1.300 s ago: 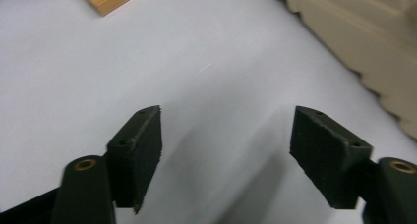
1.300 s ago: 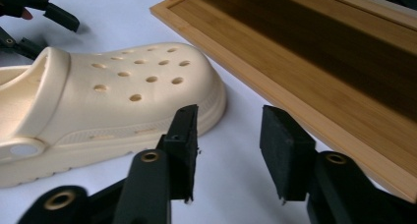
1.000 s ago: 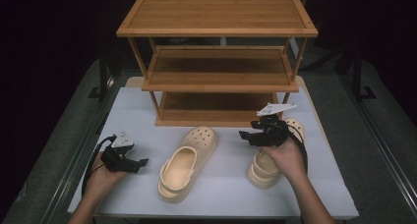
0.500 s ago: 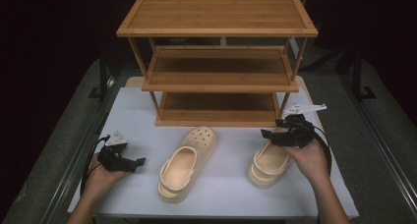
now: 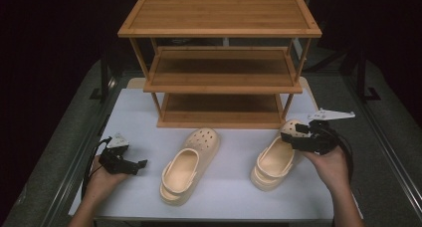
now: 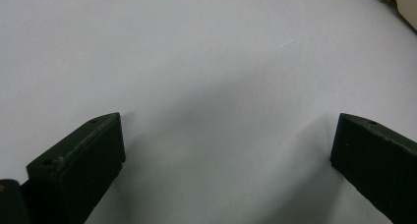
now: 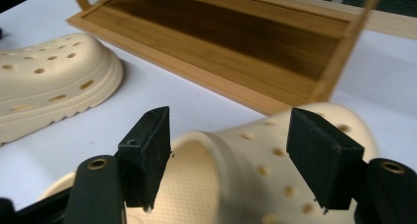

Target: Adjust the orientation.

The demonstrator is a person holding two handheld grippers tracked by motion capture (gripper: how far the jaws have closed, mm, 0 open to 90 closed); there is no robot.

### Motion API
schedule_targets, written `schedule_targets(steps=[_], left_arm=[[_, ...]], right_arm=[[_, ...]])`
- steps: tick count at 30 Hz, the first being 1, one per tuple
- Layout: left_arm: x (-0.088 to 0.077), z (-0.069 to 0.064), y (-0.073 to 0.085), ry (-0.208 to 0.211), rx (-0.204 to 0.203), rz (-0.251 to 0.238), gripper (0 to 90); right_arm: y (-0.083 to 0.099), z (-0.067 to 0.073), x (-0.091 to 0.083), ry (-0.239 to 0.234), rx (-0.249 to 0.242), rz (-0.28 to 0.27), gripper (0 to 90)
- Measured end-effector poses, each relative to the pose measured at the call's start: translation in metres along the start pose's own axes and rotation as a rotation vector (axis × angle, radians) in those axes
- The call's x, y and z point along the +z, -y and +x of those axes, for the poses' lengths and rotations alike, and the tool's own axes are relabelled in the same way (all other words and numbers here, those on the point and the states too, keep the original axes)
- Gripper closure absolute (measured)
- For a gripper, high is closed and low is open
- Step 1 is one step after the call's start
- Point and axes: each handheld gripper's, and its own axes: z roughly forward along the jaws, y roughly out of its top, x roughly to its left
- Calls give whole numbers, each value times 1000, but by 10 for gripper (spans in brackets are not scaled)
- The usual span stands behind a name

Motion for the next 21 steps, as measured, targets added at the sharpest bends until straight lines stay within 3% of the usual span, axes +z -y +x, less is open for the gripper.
schedule_targets(steps=[4,8,9,11,13,15,17,18,19,21], left_arm=[[0,0,0,-1,1,0,0],[0,0,0,-1,1,1,0],[0,0,0,0,1,1,0],[0,0,0,0,1,1,0],[0,0,0,0,1,2,0],[0,0,0,0,1,1,0],[0,0,0,0,1,2,0],[0,0,0,0,1,2,0],[0,0,0,0,1,2,0],[0,0,0,0,1,2,0]], right_arm=[[4,-11,-7,7,20,-16,365],[7,-27,-13,26,48,-32,428],[9,-39,-14,44,58,-35,472],[10,-43,-14,49,64,-34,493],[15,-62,-11,85,80,-30,609],[16,-66,-9,94,85,-26,633],[22,-85,0,119,92,-18,769],[22,-85,0,119,92,-18,769],[25,-94,7,120,98,-5,832],[26,-100,13,122,96,6,881]])
